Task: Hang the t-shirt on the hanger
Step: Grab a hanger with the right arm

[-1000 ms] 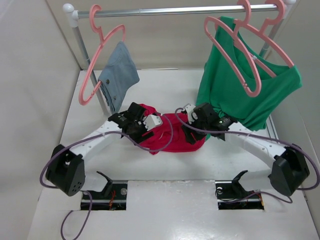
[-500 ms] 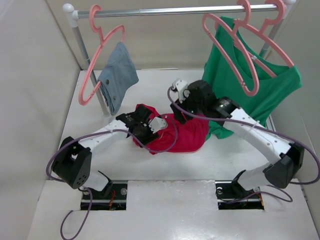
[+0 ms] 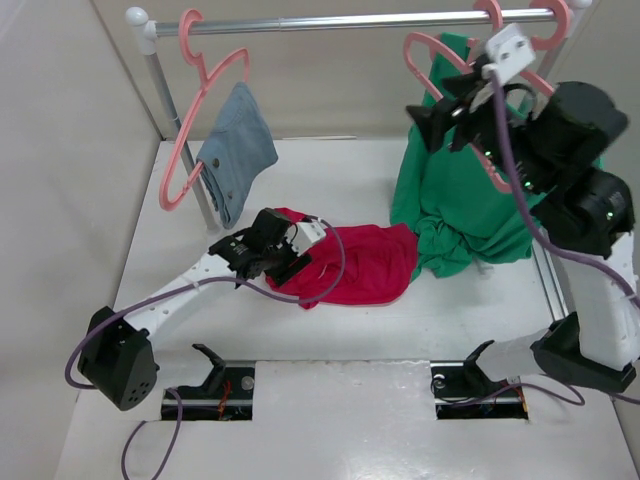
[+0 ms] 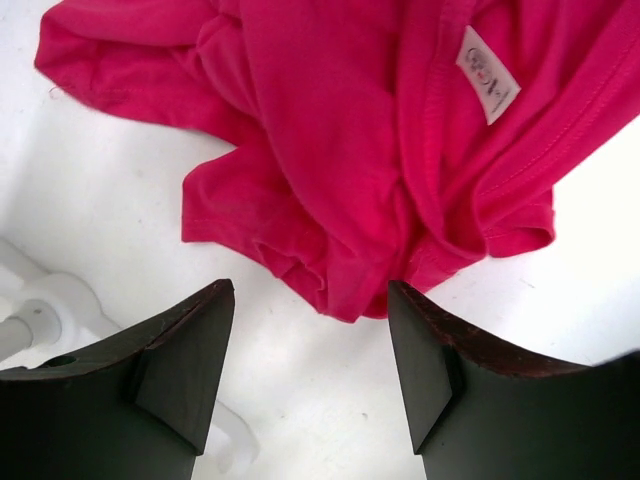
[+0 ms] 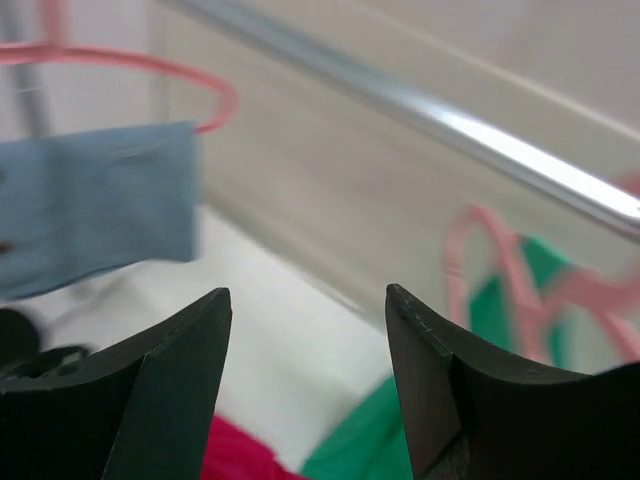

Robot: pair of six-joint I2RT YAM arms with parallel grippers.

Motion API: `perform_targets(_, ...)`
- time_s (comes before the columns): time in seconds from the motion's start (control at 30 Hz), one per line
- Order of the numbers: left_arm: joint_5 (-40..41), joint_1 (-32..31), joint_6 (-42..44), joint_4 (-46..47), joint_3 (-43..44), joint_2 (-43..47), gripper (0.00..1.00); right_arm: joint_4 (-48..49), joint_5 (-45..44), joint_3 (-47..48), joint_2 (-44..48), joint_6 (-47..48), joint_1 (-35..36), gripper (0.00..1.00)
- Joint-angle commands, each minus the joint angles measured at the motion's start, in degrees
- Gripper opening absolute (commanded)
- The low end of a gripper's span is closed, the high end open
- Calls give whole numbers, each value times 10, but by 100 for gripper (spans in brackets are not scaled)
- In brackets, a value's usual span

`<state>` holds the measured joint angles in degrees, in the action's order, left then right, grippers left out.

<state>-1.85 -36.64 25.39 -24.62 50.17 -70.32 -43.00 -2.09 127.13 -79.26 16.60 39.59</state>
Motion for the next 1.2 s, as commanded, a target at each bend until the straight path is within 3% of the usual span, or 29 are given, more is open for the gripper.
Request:
perform_targets(0.0, 39, -1, 0, 8, -6, 9, 60, -26, -121, 34, -10, 19, -54, 68)
perform_targets(0.5, 22, -1, -4, 3, 5, 14, 60, -42, -154, -8, -15, -17, -218, 73)
perform_targets(0.83, 11, -1, 1, -3, -1, 19, 60, -42, 52, -58, -40, -4, -279, 69)
perform_targets(0.93, 11, -1, 7, -9, -1, 19, 60, -42, 59, -64, -45, -4, -287, 52)
perform_targets(0.97, 11, -1, 12, -9, -6, 25, 60, -36, 60, -64, -45, -4, -293, 41)
perform_targets(1.17, 11, -1, 12, -14, -1, 25, 60, -24, 67, -75, -40, 7, -298, 15)
